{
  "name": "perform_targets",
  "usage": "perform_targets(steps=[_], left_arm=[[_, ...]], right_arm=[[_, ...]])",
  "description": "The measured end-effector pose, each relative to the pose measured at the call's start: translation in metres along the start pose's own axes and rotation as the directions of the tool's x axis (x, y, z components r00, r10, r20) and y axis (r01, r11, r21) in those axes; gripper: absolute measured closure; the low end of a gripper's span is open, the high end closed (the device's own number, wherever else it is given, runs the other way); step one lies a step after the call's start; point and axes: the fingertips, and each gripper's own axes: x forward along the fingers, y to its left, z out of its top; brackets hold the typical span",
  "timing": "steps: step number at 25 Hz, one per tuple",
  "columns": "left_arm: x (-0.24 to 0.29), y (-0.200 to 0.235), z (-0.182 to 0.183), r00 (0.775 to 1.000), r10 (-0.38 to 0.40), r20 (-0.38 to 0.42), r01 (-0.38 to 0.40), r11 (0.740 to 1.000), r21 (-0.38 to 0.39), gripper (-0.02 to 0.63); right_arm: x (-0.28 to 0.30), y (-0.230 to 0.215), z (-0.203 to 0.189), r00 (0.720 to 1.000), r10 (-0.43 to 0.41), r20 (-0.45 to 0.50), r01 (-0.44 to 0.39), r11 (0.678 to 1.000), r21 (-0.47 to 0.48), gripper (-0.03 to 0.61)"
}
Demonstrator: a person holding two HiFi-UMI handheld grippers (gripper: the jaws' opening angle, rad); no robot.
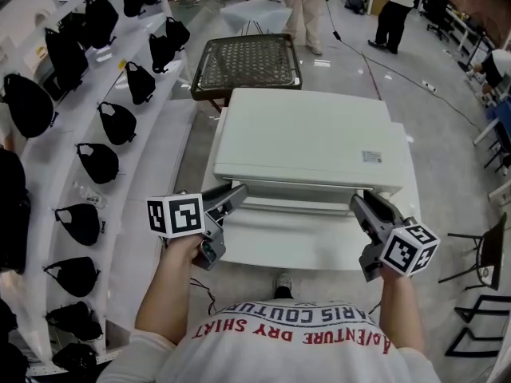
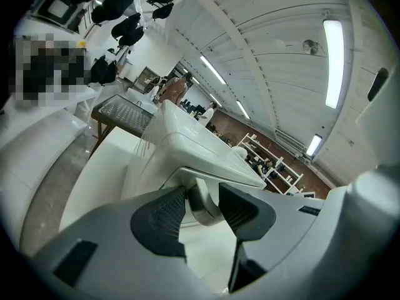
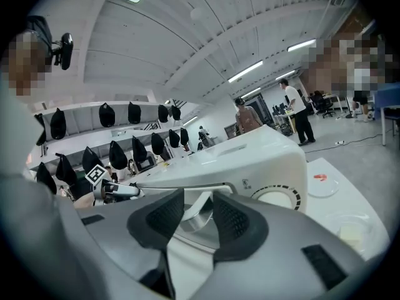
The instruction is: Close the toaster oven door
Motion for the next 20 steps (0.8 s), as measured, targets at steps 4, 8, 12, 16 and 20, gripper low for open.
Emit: perform_targets(steps=[4,8,12,16,20], left_arm=[[0.0,0.0,-0.001,1.0,-0.022,-0.01,0.022,0.999,-0.03,0.426],[-0.002,-0.002,-0.003,1.0,-0.019,-0.015,0.019,1.0,-0.025,0.425],[-0.006,-0.002,-0.001,1.0,-0.019,-0.004,0.019,1.0,0.009,0.426],[-0.024,-0.005,0.008,1.0,-0.01,0.025,0.008,0.997,0.078,0.336],[-0.038,-0.016,0.009,0.998,-0.014,0.055,0.005,0.987,0.164,0.336]], right_arm=[[0.0,0.0,0.0,1.0,0.004,0.002,-0.004,1.0,-0.004,0.428],[-0.003,0.001,-0.002,1.0,0.003,-0.006,-0.003,1.0,-0.014,0.428],[-0.001,0.002,0.0,1.0,-0.006,0.002,0.006,0.999,-0.038,0.428],[0.002,0.003,0.004,0.999,-0.033,-0.002,0.032,0.995,-0.098,0.431],[-0.001,0.004,0.006,0.998,-0.064,-0.001,0.063,0.986,-0.155,0.428]])
